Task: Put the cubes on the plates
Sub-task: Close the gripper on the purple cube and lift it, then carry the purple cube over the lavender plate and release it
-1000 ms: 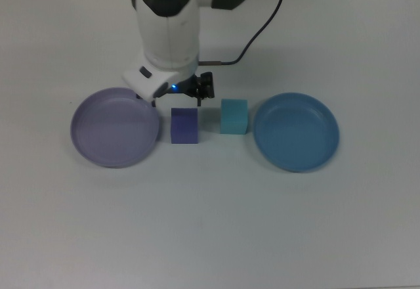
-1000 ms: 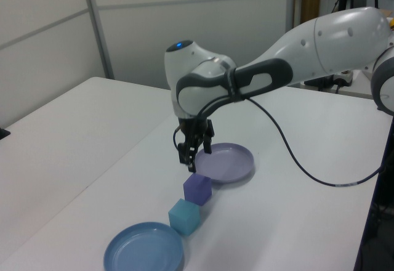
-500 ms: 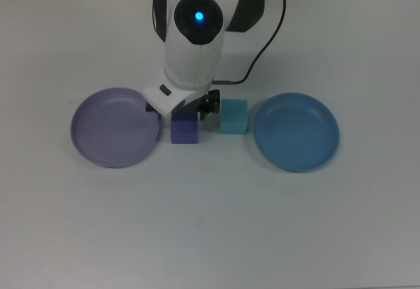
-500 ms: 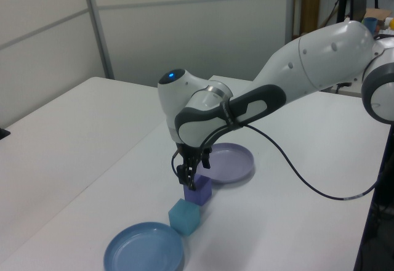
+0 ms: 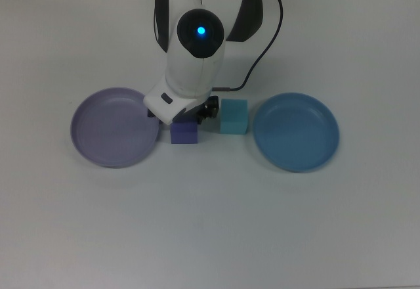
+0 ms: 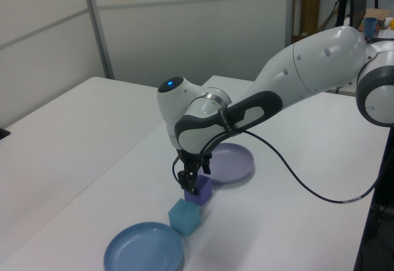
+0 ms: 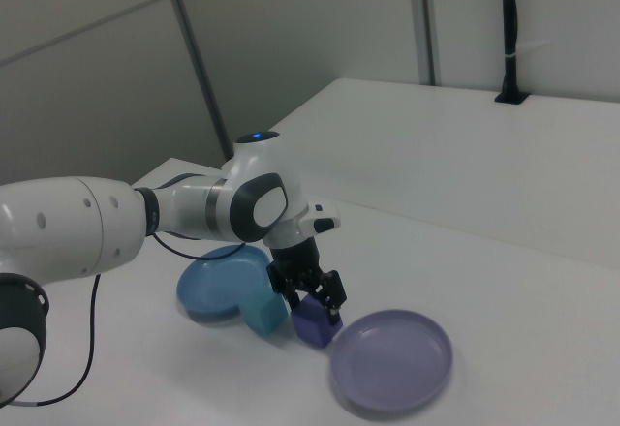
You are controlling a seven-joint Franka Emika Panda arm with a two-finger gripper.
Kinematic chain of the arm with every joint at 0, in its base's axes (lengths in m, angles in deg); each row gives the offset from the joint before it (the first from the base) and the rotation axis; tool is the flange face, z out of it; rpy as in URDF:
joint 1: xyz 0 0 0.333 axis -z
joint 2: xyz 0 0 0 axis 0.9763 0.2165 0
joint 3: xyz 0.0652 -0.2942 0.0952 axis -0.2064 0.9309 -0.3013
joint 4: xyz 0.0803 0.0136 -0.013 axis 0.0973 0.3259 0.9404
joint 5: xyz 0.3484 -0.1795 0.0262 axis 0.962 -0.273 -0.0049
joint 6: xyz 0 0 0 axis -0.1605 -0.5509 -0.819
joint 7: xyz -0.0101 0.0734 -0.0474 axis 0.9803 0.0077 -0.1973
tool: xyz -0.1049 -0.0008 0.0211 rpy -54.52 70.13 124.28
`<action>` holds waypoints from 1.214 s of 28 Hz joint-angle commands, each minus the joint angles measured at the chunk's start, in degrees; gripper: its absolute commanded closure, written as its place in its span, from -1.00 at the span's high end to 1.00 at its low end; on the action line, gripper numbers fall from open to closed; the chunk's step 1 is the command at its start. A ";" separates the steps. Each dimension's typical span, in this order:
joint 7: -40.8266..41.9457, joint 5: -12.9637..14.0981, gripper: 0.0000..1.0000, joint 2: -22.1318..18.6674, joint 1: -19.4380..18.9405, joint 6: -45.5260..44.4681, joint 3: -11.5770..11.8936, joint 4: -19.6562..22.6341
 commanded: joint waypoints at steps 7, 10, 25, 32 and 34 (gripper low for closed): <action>-3.55 -0.41 -0.94 -0.52 -0.04 0.78 -1.62 0.78; -6.28 -0.32 -0.94 -1.14 -0.13 0.60 -1.62 0.61; -1.11 1.70 -0.69 -3.16 4.61 -4.58 5.67 -4.23; -0.31 1.70 0.55 -1.93 5.49 -1.94 6.46 -3.70; -0.23 1.70 1.00 -1.93 5.32 -2.12 6.46 -3.44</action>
